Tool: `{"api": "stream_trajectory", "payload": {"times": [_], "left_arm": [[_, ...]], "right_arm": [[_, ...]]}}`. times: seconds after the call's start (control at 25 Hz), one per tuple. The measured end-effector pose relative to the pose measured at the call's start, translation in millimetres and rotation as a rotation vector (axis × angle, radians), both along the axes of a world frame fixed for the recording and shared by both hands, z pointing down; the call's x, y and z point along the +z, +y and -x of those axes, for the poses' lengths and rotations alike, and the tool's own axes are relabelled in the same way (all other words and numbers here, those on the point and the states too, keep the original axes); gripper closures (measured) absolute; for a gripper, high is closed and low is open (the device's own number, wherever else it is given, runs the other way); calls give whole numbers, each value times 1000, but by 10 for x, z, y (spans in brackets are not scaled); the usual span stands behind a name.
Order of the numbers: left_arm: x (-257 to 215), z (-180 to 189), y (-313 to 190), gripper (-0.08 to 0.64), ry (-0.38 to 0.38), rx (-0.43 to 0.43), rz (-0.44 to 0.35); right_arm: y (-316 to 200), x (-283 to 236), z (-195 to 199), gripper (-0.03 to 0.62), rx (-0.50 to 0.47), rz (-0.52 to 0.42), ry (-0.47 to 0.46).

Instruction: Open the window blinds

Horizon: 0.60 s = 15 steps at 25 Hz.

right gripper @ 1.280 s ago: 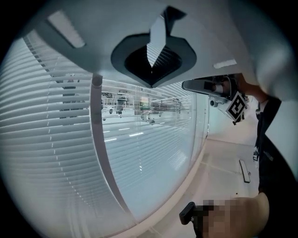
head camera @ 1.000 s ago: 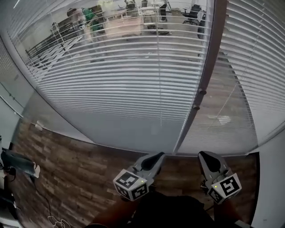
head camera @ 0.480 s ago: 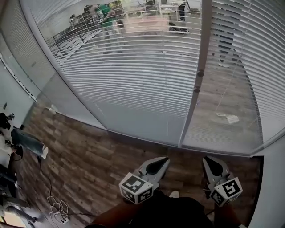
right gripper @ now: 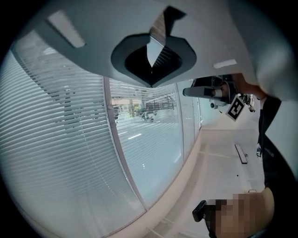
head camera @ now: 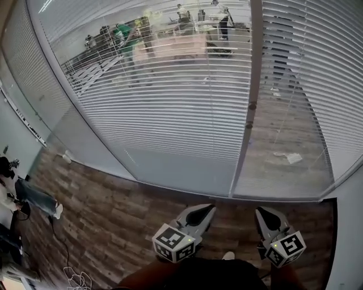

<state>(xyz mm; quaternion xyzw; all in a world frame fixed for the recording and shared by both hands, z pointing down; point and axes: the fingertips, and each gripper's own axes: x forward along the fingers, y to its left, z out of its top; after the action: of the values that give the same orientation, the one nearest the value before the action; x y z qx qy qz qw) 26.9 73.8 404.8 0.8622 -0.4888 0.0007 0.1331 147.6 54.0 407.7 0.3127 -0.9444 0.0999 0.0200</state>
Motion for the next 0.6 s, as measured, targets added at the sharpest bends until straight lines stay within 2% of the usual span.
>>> {"api": "stream_trajectory", "payload": {"times": [0.24, 0.44, 0.6], "left_arm": [[126, 434, -55, 558, -14, 47, -37], [73, 704, -22, 559, -8, 59, -50], [3, 812, -2, 559, -6, 53, -46]], "right_arm": [[3, 184, 404, 566, 57, -15, 4], [84, 42, 689, 566, 88, -37, -11], [149, 79, 709, 567, 102, -31, 50]]}}
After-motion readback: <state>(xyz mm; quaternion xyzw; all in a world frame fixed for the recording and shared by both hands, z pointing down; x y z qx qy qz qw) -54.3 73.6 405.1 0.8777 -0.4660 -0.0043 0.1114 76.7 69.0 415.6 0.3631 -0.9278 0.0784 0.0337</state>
